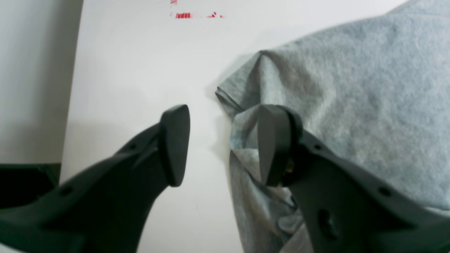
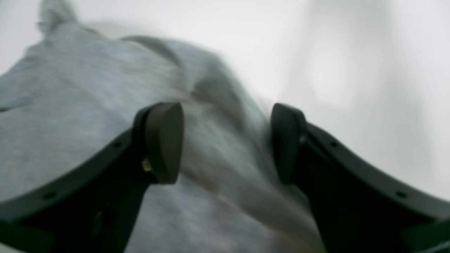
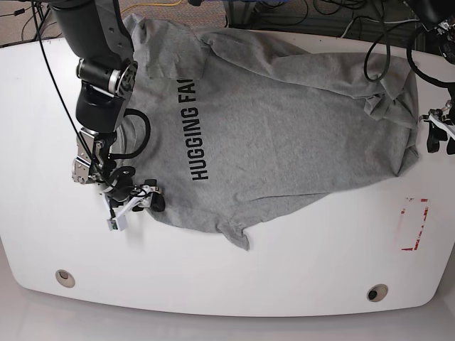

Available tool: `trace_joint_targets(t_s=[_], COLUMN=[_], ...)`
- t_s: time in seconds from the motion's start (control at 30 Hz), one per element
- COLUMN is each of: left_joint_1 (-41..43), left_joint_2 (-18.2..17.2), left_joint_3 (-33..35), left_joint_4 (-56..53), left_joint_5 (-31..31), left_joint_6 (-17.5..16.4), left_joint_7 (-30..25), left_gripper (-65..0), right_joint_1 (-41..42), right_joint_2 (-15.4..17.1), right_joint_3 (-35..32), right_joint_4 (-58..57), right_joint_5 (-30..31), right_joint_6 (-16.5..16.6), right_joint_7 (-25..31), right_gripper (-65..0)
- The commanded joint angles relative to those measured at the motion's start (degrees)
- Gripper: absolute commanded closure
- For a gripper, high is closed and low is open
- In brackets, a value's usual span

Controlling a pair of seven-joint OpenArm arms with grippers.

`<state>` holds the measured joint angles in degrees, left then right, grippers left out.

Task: Layout the t-shirt on the table in an organized manner, then fold the t-shirt properly

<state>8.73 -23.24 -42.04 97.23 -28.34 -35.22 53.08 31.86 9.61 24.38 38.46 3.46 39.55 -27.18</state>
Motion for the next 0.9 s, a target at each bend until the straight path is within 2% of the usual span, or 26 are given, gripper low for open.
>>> trace_joint_targets(t_s=[0.0, 0.2, 0.27, 0.33, 0.57, 0.63, 0.87], left_joint_1=[-0.42, -0.69, -0.78, -0.86, -7.9, -9.83, -16.86], left_joint_2=[-1.33, -1.5, -1.5, -1.5, -1.77, -2.65, -4.49], left_joint_3=[-0.46, -0.82, -1.61, -2.75, -5.56, -5.91, -5.47], left_joint_4=[0.84, 0.57, -0.48, -2.07, -14.73, -19.12, -31.25], left_joint_5=[-0.72, -0.72, -0.72, -0.72, -0.63, -0.63, -0.63], left_joint_6=[-0.07, 0.1, 0.1, 0.1, 0.19, 0.19, 0.19], left_joint_7=[-1.34, -1.34, -1.34, -1.34, -1.34, -1.34, -1.61], left_gripper=[-29.4, -29.4, -29.6, -29.7, -29.9, -29.9, -29.9], right_joint_1=[1.68, 1.68, 1.68, 1.68, 1.68, 1.68, 1.68], right_joint_2=[-0.07, -0.77, -0.86, -0.86, -0.86, -1.03, -2.79], right_joint_3=[0.1, 0.1, 0.1, 0.1, 0.01, 0.01, 0.19], right_joint_4=[0.62, 0.62, 0.62, 0.62, 0.62, 0.62, 1.06], right_joint_5=[0.8, 0.8, 0.8, 0.8, 0.1, -2.01, -7.11], right_joint_6=[0.45, 0.45, 0.45, 0.45, 0.45, 0.45, 0.45], right_joint_7=[0.67, 0.67, 0.67, 0.67, 0.67, 0.67, 0.85], right_gripper=[-38.0, -37.6, -35.2, -30.0, -3.3, 0.0, 0.0])
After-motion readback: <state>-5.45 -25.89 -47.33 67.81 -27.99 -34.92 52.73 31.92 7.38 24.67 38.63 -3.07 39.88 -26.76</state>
